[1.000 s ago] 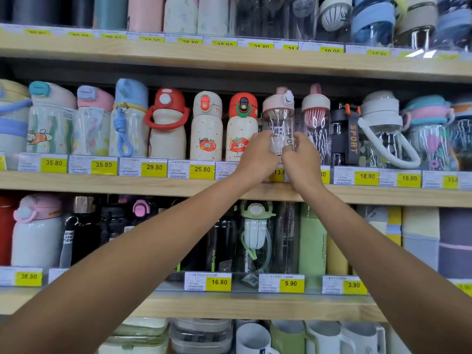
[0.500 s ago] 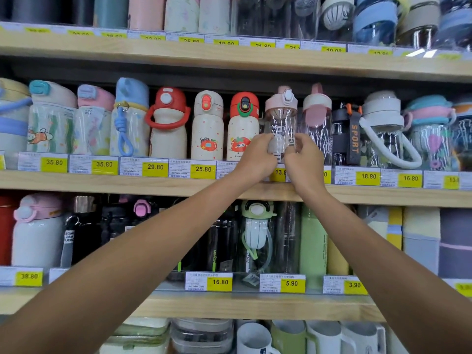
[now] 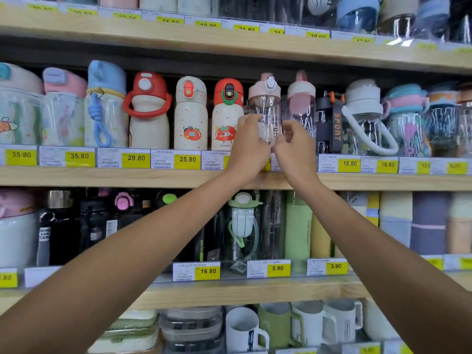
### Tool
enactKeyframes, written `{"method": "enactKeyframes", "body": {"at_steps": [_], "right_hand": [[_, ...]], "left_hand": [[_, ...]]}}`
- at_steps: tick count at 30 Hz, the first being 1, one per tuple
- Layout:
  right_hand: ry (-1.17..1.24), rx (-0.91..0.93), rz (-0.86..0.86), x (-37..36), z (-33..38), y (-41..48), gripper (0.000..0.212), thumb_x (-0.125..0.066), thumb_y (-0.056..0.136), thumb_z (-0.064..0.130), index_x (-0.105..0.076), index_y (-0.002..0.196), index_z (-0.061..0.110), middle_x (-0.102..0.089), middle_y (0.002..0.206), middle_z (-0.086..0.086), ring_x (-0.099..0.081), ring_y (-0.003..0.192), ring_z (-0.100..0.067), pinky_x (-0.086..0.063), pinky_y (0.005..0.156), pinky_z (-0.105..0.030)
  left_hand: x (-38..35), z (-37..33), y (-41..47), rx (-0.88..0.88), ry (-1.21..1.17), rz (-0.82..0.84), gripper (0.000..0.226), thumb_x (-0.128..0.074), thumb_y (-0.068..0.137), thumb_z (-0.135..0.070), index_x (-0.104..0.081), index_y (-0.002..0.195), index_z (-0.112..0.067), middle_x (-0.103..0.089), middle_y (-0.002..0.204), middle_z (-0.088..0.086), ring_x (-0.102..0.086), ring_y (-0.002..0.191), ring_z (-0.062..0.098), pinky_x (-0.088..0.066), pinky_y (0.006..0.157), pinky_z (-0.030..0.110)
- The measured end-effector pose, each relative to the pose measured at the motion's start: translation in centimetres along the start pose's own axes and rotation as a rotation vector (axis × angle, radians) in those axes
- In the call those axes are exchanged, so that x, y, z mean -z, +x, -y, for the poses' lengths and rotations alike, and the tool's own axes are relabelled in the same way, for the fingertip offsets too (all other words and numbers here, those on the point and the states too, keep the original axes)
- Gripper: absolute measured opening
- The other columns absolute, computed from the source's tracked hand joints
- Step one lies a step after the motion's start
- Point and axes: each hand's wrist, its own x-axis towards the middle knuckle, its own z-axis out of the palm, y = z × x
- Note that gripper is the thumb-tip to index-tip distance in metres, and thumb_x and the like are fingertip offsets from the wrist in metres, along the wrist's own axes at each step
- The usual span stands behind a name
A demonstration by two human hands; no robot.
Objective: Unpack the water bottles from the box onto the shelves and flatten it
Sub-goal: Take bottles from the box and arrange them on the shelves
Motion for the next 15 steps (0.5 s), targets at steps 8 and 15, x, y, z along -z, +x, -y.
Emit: {"method": "enactKeyframes", "body": {"at_steps": [8, 15], "right_hand": [[-0.04, 0.028, -0.078, 3.9, -3.6, 2.4, 0.041, -0.045, 0.085, 0.005, -0.054, 0.125, 0.004, -0.055, 0.123, -0.014, -0.05, 0.114, -0.026, -0.032, 0.085, -0.025], [0.111, 0.104, 0.141, 6.3, -6.1, 3.9, 0.035, -0.044, 0.088, 0.003, -0.054, 0.121, 0.011, -0.061, 0.115, -0.005, -0.056, 0.105, -0.02, -0.042, 0.086, -0.029]], "left_hand": [[-4.1, -2.8, -0.3, 0.001, -0.057, 0.086, 0.055, -0.039, 0.085, 0.008, -0.042, 0.137, -0.01, -0.043, 0.141, 0.007, -0.042, 0.128, 0.018, -0.033, 0.099, 0.021], [-8.7, -4.9, 0.7, 0.1, -0.049, -0.004, 0.048, -0.039, 0.087, 0.004, -0.043, 0.134, -0.003, -0.05, 0.122, 0.005, -0.048, 0.105, 0.012, -0.031, 0.076, 0.007]]}}
